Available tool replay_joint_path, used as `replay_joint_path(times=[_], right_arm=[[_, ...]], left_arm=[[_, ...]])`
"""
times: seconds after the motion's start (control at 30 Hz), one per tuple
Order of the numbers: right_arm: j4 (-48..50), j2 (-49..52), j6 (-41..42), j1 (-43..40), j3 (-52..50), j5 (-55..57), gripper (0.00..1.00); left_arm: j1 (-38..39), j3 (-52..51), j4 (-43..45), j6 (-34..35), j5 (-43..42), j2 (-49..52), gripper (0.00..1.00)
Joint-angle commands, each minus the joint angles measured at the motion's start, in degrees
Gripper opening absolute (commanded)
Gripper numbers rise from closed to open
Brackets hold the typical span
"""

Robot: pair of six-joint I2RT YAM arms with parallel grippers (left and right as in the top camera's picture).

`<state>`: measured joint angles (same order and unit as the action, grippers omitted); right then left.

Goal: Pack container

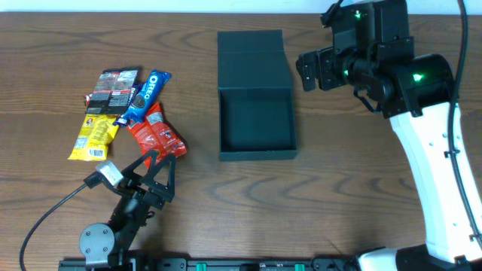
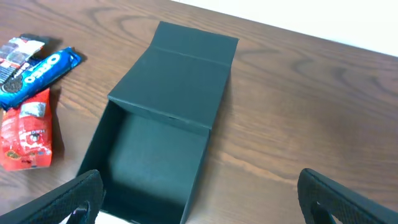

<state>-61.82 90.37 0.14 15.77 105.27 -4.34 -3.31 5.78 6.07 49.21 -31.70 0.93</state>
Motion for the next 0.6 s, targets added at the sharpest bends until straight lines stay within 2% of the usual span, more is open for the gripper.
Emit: replay_joint_path(times=[0.0, 0.17, 0.33, 0.47, 0.57], right_arm=[[0.8, 0.0, -2.4, -0.4, 0.0, -0.2, 0.99], [4.3, 0.0, -5.7, -0.4, 0.0, -0.1, 0.99], [11.9, 0.3, -12.1, -0.4, 0.0, -0.2, 0.99], [14.4, 0.7, -17.9, -0.4, 0.0, -0.3, 0.99], [14.6, 0.7, -23.7, -0.6, 0.0, -2.7, 0.99]], left_arm=[[0.0, 1.1, -0.2, -3.1, 2.4, 2.9, 0.95], [0.0, 5.4, -1.0, -12.4, 3.6, 13.5, 0.89], [0.0, 17.5, -7.8, -24.0, 10.0, 30.7, 0.9], [0.0, 30.8, -17.1, -32.9, 13.8, 44.8, 0.9], [0.0, 42.7, -27.2, -40.8, 16.8, 56.0, 0.89]])
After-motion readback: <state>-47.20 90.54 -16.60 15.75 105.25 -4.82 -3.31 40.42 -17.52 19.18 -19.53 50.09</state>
